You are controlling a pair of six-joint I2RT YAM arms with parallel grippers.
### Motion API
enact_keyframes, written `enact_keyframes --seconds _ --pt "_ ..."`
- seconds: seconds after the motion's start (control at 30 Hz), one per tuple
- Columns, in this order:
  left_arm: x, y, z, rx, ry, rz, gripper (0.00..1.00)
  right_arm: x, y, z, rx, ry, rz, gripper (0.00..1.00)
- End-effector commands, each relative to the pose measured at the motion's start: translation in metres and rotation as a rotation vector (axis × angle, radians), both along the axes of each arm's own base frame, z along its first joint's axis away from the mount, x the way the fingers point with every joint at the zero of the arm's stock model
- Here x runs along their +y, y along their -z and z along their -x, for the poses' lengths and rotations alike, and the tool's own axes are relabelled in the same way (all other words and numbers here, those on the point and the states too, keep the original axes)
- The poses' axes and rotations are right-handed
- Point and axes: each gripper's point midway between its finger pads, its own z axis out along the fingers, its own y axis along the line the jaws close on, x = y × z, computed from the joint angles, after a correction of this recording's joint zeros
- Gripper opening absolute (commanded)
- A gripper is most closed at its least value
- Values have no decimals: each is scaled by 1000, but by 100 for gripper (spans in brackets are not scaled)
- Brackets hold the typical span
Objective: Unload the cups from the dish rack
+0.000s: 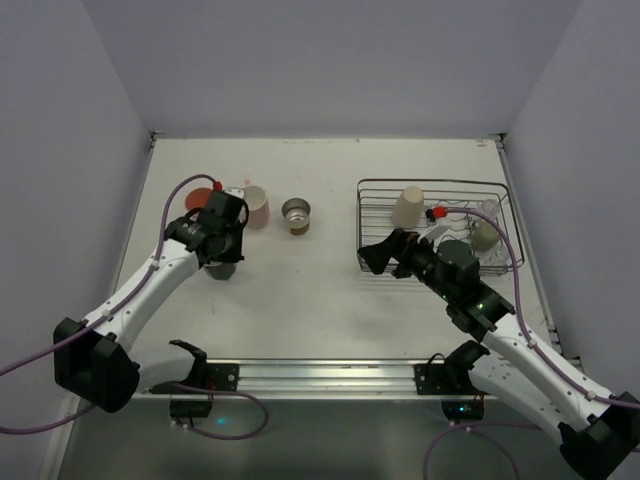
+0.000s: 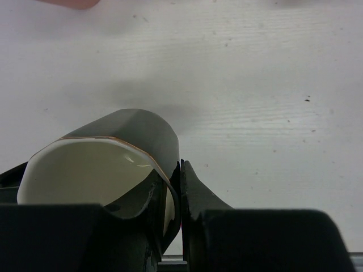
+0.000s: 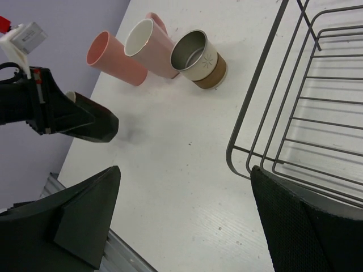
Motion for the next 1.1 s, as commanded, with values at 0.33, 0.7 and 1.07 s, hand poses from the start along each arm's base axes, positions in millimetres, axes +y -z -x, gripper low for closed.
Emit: enact_keyframes --seconds 0.33,0.7,1.07 --pt "50 32 -41 22 -141 -179 0 -14 1 -5 -54 48 78 99" --pt "62 55 -30 26 -203 -201 30 -29 3 -14 -62 131 130 99" --pt "45 -23 -50 -263 -204 -8 98 -35 -9 -30 -46 202 165 99"
